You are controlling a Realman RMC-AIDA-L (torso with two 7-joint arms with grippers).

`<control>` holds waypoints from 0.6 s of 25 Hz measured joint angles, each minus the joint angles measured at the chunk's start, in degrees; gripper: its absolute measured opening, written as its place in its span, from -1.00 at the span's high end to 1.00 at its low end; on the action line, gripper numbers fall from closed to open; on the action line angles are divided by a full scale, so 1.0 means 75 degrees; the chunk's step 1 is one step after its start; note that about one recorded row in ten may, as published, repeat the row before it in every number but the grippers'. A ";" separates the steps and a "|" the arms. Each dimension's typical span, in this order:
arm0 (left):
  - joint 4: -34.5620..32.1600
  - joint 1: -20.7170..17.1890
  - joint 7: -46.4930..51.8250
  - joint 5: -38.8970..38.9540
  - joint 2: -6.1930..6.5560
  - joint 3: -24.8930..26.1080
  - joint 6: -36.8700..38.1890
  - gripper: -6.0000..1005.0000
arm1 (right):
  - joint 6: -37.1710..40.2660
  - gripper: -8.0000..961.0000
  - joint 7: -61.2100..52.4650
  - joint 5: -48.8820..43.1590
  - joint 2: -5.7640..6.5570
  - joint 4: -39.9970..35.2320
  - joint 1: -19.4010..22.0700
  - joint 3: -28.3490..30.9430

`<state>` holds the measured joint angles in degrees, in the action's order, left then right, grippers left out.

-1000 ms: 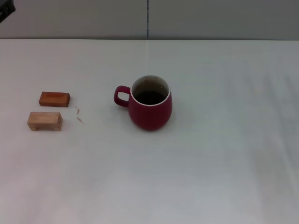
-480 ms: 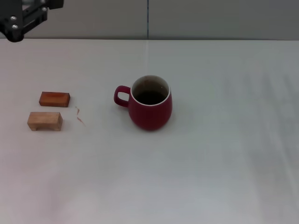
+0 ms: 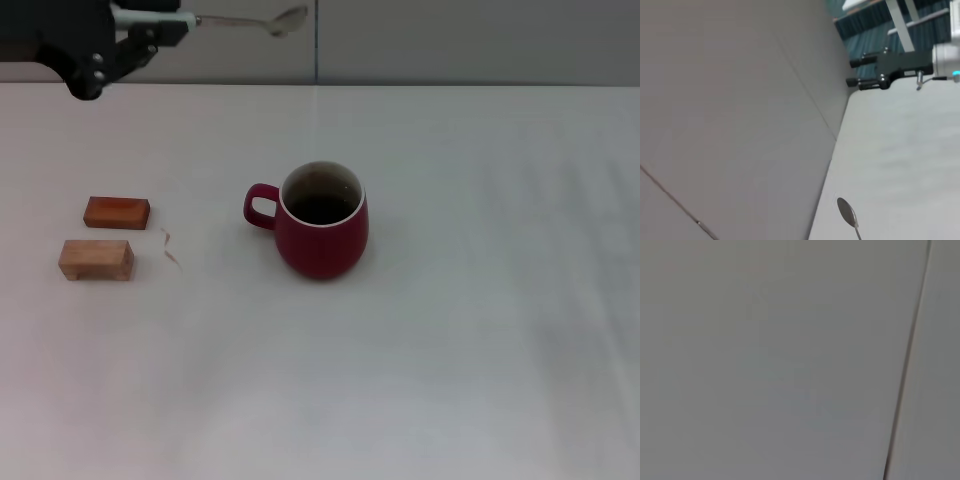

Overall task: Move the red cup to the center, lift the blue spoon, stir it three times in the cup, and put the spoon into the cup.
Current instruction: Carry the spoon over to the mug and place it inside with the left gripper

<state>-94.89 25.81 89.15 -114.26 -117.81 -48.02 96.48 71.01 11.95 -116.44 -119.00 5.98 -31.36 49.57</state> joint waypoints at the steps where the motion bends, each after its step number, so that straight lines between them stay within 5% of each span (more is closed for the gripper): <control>1: -0.0171 0.0038 0.0121 -0.0224 0.0010 -0.0163 0.0054 0.71 | 0.0000 -0.29 0.0000 0.0000 -0.0001 0.0000 0.0003 0.0001; 15: -0.1175 0.0382 0.0917 -0.1951 0.0020 -0.1579 0.0620 0.71 | -0.0012 -0.29 0.0000 -0.0008 -0.0001 0.0000 0.0010 -0.0066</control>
<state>-103.70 28.68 96.03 -128.89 -117.66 -59.86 101.13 70.92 11.95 -116.51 -119.01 5.98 -31.29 49.08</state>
